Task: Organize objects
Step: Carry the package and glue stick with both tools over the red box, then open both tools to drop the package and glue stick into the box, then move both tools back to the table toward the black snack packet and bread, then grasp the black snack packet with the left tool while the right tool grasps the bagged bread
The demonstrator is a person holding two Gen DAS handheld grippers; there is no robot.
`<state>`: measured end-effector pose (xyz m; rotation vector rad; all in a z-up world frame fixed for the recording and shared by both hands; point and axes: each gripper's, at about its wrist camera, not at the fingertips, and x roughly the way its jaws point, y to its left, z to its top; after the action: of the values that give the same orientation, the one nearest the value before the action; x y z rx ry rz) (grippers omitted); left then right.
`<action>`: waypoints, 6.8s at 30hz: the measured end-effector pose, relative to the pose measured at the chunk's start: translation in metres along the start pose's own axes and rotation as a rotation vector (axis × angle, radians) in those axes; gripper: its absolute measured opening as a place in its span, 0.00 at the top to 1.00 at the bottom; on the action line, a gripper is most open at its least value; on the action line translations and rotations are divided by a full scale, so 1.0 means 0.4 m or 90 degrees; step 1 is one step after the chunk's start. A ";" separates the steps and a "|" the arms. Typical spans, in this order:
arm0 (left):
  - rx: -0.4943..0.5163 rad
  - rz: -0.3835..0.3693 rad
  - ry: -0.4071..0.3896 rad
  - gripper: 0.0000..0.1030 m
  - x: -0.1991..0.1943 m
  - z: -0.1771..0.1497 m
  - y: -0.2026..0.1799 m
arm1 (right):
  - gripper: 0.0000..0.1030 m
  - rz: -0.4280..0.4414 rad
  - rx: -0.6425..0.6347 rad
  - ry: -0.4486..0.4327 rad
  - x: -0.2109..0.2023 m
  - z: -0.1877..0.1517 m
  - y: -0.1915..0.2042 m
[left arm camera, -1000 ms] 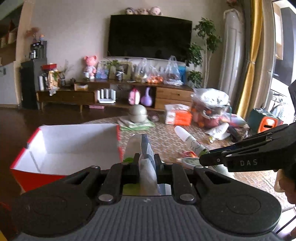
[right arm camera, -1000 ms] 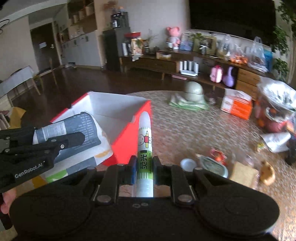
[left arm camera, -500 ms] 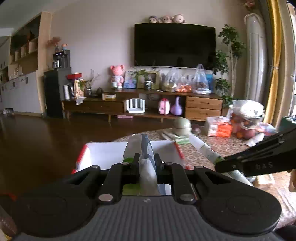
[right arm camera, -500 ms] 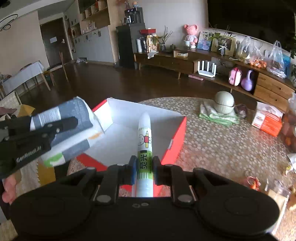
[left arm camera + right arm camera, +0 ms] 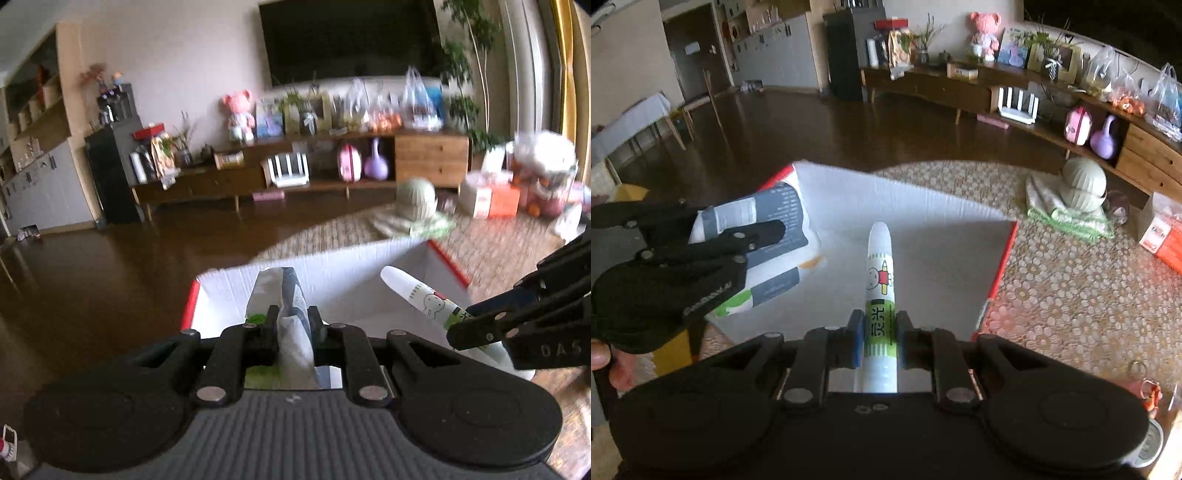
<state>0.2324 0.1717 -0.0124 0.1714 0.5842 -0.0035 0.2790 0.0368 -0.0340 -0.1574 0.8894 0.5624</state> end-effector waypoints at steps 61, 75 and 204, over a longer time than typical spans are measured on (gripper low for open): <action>-0.035 0.007 0.034 0.32 -0.195 0.054 -0.062 | 0.36 0.053 0.031 -0.085 -0.328 -0.144 -0.021; -0.039 -0.032 0.009 0.22 -0.334 -0.008 -0.200 | 0.20 0.031 0.095 -0.129 -0.459 -0.311 -0.128; -0.081 -0.220 0.027 0.47 -0.277 -0.170 -0.591 | 0.24 -0.067 0.196 -0.096 -0.517 -0.534 -0.350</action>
<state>0.0904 -0.0552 -0.0454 -0.0546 0.6485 -0.2980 0.1023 -0.2402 -0.0227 0.1158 0.8049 0.3285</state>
